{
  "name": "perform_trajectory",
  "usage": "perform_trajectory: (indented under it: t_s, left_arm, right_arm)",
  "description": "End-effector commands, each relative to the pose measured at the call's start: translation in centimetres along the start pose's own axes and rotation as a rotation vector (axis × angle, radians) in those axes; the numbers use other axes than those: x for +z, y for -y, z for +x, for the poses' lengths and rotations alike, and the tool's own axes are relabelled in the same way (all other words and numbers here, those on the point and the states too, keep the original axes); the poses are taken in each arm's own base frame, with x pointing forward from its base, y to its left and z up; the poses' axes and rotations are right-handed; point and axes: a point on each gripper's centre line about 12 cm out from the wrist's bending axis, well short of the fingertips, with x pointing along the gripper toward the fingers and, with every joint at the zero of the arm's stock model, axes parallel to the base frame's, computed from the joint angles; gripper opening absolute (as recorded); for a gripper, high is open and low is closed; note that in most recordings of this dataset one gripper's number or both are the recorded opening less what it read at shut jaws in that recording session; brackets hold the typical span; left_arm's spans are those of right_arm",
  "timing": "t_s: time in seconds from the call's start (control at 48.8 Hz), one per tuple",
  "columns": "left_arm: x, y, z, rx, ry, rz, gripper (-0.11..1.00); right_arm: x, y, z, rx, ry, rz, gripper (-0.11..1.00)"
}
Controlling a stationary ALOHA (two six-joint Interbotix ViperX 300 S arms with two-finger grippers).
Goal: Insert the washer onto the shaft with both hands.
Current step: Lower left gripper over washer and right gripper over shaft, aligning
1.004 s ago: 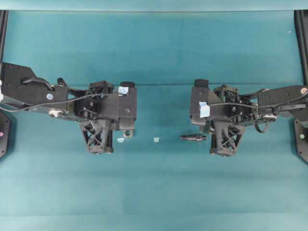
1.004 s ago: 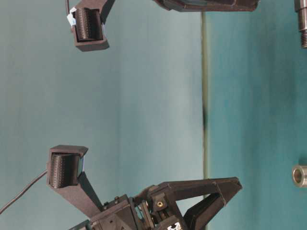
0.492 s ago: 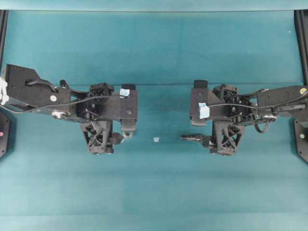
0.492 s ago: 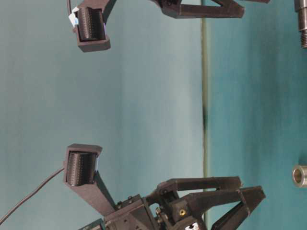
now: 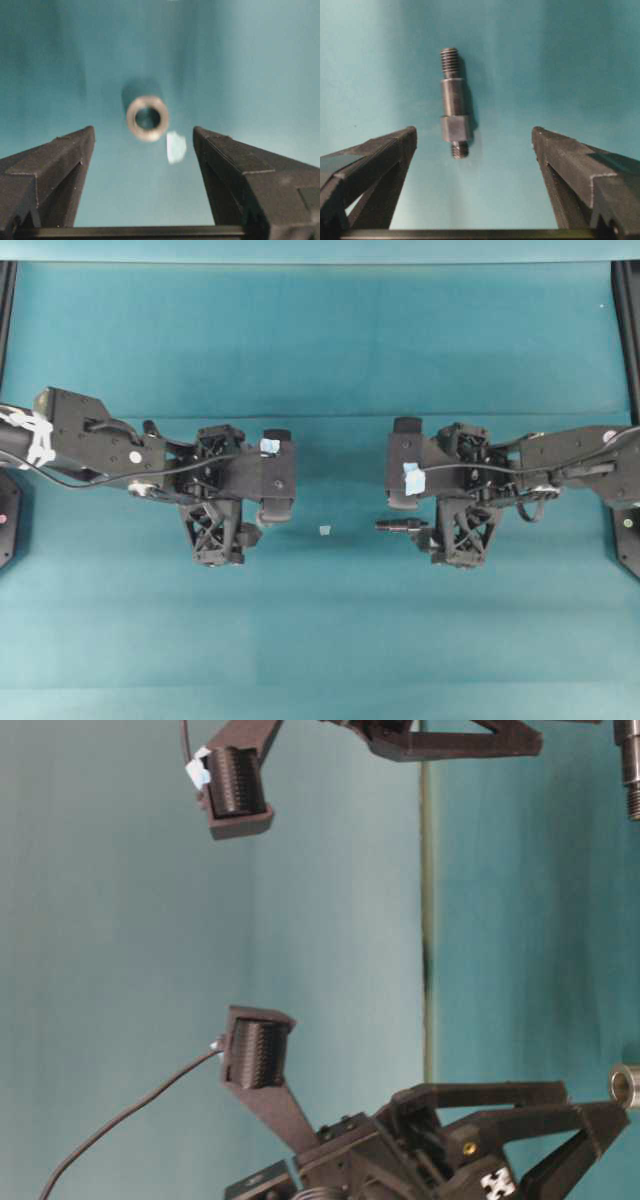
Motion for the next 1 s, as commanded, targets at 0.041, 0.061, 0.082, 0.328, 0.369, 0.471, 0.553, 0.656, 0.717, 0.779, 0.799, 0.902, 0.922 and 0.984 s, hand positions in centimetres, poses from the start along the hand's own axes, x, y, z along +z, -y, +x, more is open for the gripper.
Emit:
perform_trajectory:
  t_s: [0.041,0.061,0.082,0.328,0.369,0.471,0.553,0.656,0.717,0.779,0.799,0.902,0.922,0.984]
  left_arm:
    - [0.7,0.0,0.0,0.001,0.029,0.001,0.82]
    - [0.6,-0.1,0.1,0.002,0.026,0.003,0.82]
    - [0.6,0.0,0.2,0.002,0.025,0.003,0.82]
    - [0.4,0.0,0.6,0.001,0.02,0.0,0.82]
    - [0.4,0.0,0.7,0.001,0.021,0.0,0.82]
    - [0.4,-0.1,0.9,0.001,0.025,-0.003,0.82]
    - [0.3,0.0,1.1,0.0,0.021,-0.003,0.82]
    - [0.2,-0.1,1.4,0.001,0.018,-0.006,0.81]
    - [0.1,0.0,1.5,0.0,0.017,-0.003,0.81]
    - [0.0,0.0,1.6,0.0,0.018,-0.003,0.81]
    - [-0.1,0.0,1.7,0.0,0.017,-0.004,0.81]
    - [-0.1,0.0,1.9,0.0,0.018,-0.006,0.81]
    - [-0.1,0.0,1.9,0.001,0.02,-0.004,0.81]
    - [-0.1,0.0,2.0,0.0,0.023,-0.006,0.81]
  right_arm:
    - [0.3,-0.5,0.2,0.007,0.016,-0.014,0.8]
    - [0.2,-0.5,0.3,0.007,0.015,-0.017,0.8]
    - [0.2,-0.6,0.4,0.008,0.015,-0.017,0.8]
    - [-0.1,-0.7,1.3,0.008,-0.004,-0.021,0.8]
    - [-0.1,-0.7,1.4,0.008,-0.007,-0.02,0.8]
    - [-0.2,-0.7,1.4,0.008,-0.01,-0.024,0.8]
    - [-0.2,-0.7,1.4,0.009,-0.01,-0.023,0.8]
    - [-0.2,-0.7,1.5,0.008,-0.013,-0.023,0.8]
    - [-0.2,-0.7,1.6,0.008,-0.014,-0.023,0.8]
    - [-0.2,-0.7,1.6,0.008,-0.014,-0.023,0.8]
    - [-0.3,-0.7,1.6,0.008,-0.016,-0.023,0.8]
    - [-0.3,-0.7,1.6,0.008,-0.016,-0.021,0.8]
    - [-0.3,-0.7,1.6,0.008,-0.016,-0.021,0.8]
    - [-0.3,-0.7,1.6,0.008,-0.016,-0.021,0.8]
